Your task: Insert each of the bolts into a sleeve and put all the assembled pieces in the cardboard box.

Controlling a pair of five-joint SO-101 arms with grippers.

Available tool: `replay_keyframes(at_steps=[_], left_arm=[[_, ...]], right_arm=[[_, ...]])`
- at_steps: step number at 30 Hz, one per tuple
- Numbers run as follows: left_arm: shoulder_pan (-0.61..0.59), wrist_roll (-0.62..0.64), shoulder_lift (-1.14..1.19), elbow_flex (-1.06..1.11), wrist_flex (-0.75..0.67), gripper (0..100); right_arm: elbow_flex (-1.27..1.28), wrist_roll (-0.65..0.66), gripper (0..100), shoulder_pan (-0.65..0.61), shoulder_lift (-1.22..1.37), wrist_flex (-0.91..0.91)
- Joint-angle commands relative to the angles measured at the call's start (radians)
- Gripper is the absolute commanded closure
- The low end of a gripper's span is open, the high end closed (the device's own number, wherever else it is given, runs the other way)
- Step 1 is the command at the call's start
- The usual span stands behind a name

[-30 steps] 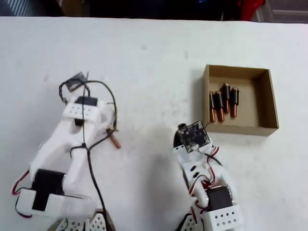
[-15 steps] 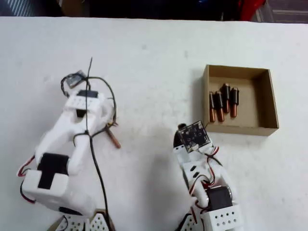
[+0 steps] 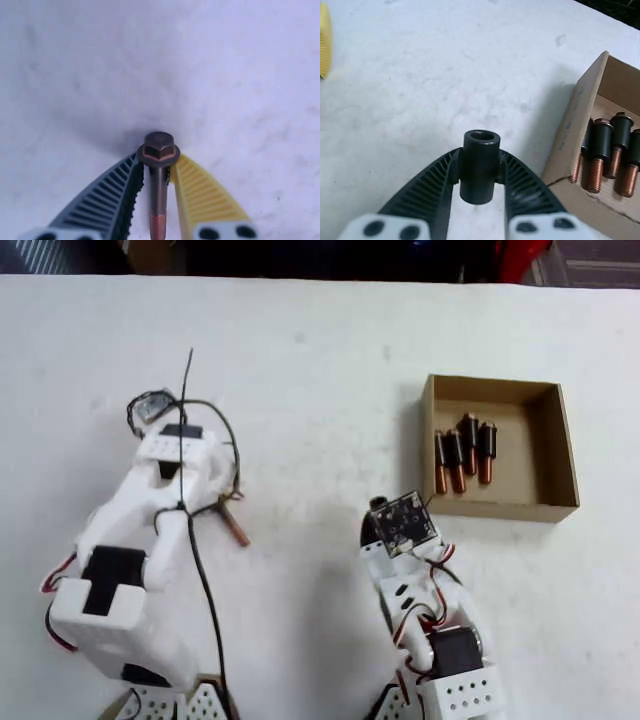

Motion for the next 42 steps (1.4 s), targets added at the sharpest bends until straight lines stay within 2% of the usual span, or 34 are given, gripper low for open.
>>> replay_keyframes(at_steps=[1, 2, 4, 11, 15, 19, 24, 27, 33, 37, 42], left_arm=[[-0.005, 0.009, -0.002, -0.041, -0.021, 96], [-0.005, 0.008, -0.002, -0.041, -0.021, 99], [-0.005, 0.008, -0.002, -0.041, -0.020, 96], [-0.004, -0.029, -0.010, -0.044, -0.012, 98], [0.030, -0.232, -0.007, -0.038, -0.002, 98], [0.048, -0.417, -0.008, -0.048, 0.075, 98], [0.048, -0.704, -0.010, -0.048, 0.078, 98], [0.047, -0.818, -0.010, -0.049, 0.078, 98], [0.041, -0.901, -0.013, -0.048, 0.086, 98], [0.048, -0.905, -0.056, -0.041, 0.094, 98], [0.048, -0.908, -0.226, -0.041, 0.207, 98]], right_arm=[[0.005, 0.021, 98.1, 0.004, -0.013, -0.024], [0.005, 0.021, 98.1, 0.004, -0.013, -0.024], [0.005, 0.021, 98.1, 0.004, -0.013, -0.024], [0.005, 0.021, 98.1, 0.004, -0.013, -0.024], [0.005, 0.021, 98.1, 0.004, -0.013, -0.024], [0.005, 0.021, 98.1, 0.004, -0.013, -0.024], [0.005, 0.021, 98.1, 0.004, -0.013, -0.024], [0.005, 0.021, 98.1, 0.004, -0.013, -0.024], [0.005, 0.020, 98.1, 0.002, -0.013, -0.024], [0.005, 0.015, 98.1, 0.002, -0.013, -0.024], [0.005, 0.014, 98.1, -0.016, -0.013, -0.025]])
